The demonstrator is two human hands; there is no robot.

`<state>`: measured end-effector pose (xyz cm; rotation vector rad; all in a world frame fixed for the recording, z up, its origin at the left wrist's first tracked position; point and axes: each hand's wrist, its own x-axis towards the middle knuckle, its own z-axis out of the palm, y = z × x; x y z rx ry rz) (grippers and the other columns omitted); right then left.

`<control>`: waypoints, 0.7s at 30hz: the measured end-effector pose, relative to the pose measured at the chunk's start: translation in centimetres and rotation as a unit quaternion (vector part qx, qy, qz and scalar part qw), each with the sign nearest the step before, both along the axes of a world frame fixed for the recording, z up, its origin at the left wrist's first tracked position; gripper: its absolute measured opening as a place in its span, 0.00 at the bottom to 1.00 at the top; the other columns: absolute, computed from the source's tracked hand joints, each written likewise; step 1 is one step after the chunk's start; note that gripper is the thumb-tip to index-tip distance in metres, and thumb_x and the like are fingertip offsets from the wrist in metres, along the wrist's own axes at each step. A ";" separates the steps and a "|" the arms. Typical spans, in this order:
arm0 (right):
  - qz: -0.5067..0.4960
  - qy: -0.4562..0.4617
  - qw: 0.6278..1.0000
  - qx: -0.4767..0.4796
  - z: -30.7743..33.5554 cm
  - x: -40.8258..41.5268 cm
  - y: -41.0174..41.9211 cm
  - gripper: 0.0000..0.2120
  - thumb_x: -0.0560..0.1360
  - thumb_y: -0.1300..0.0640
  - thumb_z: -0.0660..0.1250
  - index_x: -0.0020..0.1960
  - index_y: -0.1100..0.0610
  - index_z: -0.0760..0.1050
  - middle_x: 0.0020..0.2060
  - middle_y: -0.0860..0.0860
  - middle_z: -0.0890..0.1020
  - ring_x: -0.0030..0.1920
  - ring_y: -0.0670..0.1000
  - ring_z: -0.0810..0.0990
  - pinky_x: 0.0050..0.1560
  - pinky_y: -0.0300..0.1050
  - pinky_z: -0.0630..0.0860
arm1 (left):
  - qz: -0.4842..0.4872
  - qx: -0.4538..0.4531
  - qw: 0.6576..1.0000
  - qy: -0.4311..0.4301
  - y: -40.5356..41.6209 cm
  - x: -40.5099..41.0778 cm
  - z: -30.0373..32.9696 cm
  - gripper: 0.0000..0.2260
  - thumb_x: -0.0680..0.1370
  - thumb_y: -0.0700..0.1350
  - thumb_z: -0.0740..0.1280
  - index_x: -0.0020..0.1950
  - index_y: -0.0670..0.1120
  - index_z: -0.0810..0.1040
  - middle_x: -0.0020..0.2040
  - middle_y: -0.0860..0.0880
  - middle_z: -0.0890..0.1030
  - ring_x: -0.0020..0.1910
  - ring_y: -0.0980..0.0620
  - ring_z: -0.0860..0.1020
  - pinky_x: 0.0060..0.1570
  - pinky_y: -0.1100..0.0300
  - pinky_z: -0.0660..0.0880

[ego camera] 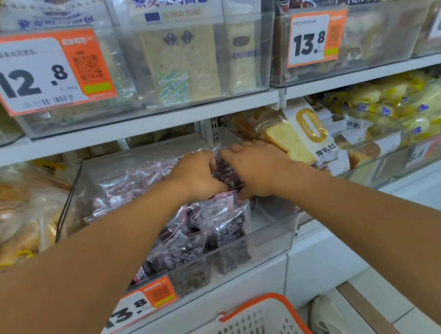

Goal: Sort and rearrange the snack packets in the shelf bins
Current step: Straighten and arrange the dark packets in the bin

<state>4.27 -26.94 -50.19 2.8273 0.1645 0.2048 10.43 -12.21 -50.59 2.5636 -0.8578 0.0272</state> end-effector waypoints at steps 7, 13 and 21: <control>-0.025 0.063 0.996 -0.060 -0.2 1.6 0.2 0.37 0.79 0.51 0.67 0.81 0.50 0.51 0.79 0.51 0.61 0.78 0.54 0.59 0.78 0.58 0.52 | -0.025 0.258 0.966 0.018 0.5 -2.3 -0.9 0.38 0.80 0.69 0.46 0.80 0.49 0.33 0.81 0.50 0.35 0.80 0.49 0.38 0.76 0.48 0.40; 0.013 0.049 0.996 0.075 0.3 0.7 -1.0 0.32 0.81 0.50 0.64 0.80 0.45 0.53 0.76 0.51 0.67 0.72 0.55 0.71 0.72 0.54 0.67 | -0.073 0.189 0.977 0.068 2.5 -2.0 -0.2 0.36 0.80 0.68 0.47 0.81 0.52 0.36 0.82 0.48 0.46 0.80 0.48 0.49 0.78 0.47 0.48; 0.089 -0.163 0.959 0.215 2.1 -5.8 3.8 0.14 0.81 0.51 0.62 0.63 0.52 0.79 0.54 0.52 0.84 0.53 0.57 0.82 0.53 0.54 0.80 | -0.108 0.011 0.992 -0.070 17.7 -8.8 4.2 0.12 0.80 0.53 0.66 0.62 0.54 0.80 0.56 0.59 0.82 0.52 0.65 0.78 0.54 0.67 0.73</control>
